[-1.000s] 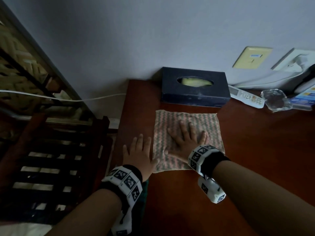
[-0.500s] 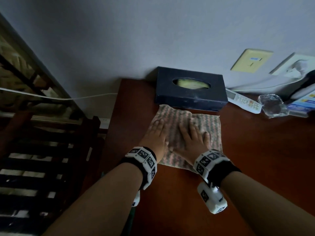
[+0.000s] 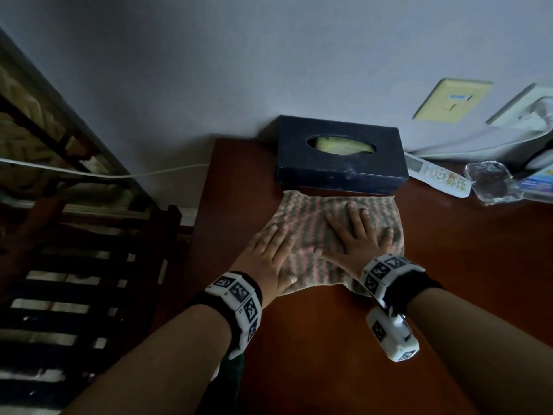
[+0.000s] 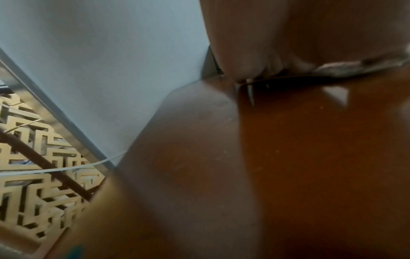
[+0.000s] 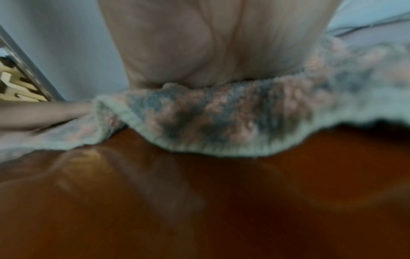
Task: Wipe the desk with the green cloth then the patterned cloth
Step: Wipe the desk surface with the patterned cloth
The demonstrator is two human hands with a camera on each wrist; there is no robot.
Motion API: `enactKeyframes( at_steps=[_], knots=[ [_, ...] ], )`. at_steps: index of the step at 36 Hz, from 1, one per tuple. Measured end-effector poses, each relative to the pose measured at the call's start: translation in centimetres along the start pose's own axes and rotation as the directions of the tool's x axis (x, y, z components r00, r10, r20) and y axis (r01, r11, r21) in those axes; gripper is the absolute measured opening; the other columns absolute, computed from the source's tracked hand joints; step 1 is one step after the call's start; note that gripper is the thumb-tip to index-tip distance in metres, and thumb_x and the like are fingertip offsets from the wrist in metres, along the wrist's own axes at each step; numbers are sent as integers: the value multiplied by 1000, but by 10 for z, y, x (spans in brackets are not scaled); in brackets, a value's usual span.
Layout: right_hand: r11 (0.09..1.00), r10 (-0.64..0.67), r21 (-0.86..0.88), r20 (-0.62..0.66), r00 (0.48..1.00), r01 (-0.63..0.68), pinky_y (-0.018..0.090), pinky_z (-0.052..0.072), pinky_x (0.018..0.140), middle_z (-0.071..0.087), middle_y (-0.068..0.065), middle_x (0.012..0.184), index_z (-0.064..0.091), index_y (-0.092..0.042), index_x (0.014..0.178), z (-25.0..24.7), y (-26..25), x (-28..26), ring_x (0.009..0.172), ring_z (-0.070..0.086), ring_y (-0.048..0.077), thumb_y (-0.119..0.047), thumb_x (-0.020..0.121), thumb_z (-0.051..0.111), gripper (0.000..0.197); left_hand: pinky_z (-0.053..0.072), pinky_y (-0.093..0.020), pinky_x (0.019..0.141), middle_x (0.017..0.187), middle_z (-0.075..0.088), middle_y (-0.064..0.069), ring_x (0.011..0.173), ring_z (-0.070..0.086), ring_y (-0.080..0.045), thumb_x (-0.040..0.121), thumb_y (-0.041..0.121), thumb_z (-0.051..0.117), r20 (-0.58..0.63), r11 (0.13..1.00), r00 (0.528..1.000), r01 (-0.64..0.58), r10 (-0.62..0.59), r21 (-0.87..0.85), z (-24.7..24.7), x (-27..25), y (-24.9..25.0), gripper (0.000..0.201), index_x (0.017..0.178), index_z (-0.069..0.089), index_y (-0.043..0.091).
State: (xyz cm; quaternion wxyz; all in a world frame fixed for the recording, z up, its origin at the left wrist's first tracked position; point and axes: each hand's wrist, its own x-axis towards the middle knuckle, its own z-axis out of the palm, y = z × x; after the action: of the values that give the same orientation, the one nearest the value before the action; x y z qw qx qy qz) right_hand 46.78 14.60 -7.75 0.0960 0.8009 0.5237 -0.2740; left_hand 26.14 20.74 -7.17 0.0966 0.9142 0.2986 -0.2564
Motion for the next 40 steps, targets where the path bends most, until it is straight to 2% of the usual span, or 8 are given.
enactKeyframes(
  at_steps=[7, 10, 12, 17, 22, 26, 31, 40],
  knots=[
    [997, 70, 31, -20, 997, -69, 63, -15, 108, -33, -9, 152, -10, -54, 143, -7, -9, 6, 141, -27, 20, -79, 81, 29, 77, -7, -50, 116, 154, -28, -3, 143, -21, -23, 98, 52, 23, 56, 990, 991, 123, -119, -63, -8, -28, -9, 70, 150, -12, 22],
    [996, 82, -14, -172, 982, -86, 59, -5, 114, -22, 1, 157, 13, -28, 150, -12, -28, 4, 145, -17, 25, -69, 84, 39, 81, -6, -49, 116, 154, -28, -4, 144, -20, -24, 98, 52, 24, 74, 955, 967, 253, -244, -157, -3, -40, -13, 74, 149, -18, 18],
    [995, -40, -93, -195, 980, 23, 54, -5, 116, -22, 1, 157, 16, -19, 150, -13, -43, -1, 145, -18, 24, -62, 87, 41, 81, -4, -48, 117, 155, -27, -5, 144, -19, -24, 98, 53, 23, 113, 933, 951, 305, -287, -190, 3, -45, -16, 74, 149, -19, 18],
    [968, -200, -152, -3, 980, 198, 61, -11, 111, -37, -6, 148, -17, -43, 144, 11, -62, -13, 141, -29, 25, -67, 90, 28, 75, -4, -47, 117, 153, -30, -3, 143, -22, -22, 100, 46, 22, 138, 916, 953, 297, -268, -270, 12, -47, -20, 69, 148, -20, 19],
    [971, -167, -166, 43, 985, 172, 62, -20, 106, -45, -5, 139, -18, -42, 145, 30, -76, -32, 135, -38, 26, -69, 88, 28, 78, -7, -48, 117, 152, -33, -3, 142, -26, -21, 98, 51, 21, 118, 926, 954, 295, -274, -236, 21, -45, -20, 71, 149, -16, 18],
    [961, -196, -182, 68, 978, 206, 65, -18, 105, -45, -7, 141, -19, -44, 144, 41, -76, -42, 133, -40, 22, -77, 61, 4, 93, -11, -49, 116, 148, -38, -1, 140, -29, -21, 95, 58, 16, 93, 918, 949, 315, -301, -241, 27, -42, -16, 75, 148, -20, 19],
    [979, -148, -132, 70, 986, 156, 63, -19, 105, -36, -8, 150, -20, -49, 141, 19, -74, -21, 138, -34, 25, -70, 86, 33, 79, -12, -50, 115, 149, -38, -3, 139, -31, -22, 93, 63, 15, 142, 919, 946, 317, -291, -234, 25, -40, -17, 78, 149, -18, 19],
    [996, -74, -45, -20, 997, 73, 60, -17, 109, -29, -9, 154, -11, -50, 145, -12, -64, 26, 141, -28, 23, -75, 84, 32, 79, -16, -50, 114, 149, -39, -2, 138, -33, -23, 85, 76, 21, 144, 923, 949, 307, -279, -233, 25, -41, -21, 93, 144, -28, 24]
  ],
)
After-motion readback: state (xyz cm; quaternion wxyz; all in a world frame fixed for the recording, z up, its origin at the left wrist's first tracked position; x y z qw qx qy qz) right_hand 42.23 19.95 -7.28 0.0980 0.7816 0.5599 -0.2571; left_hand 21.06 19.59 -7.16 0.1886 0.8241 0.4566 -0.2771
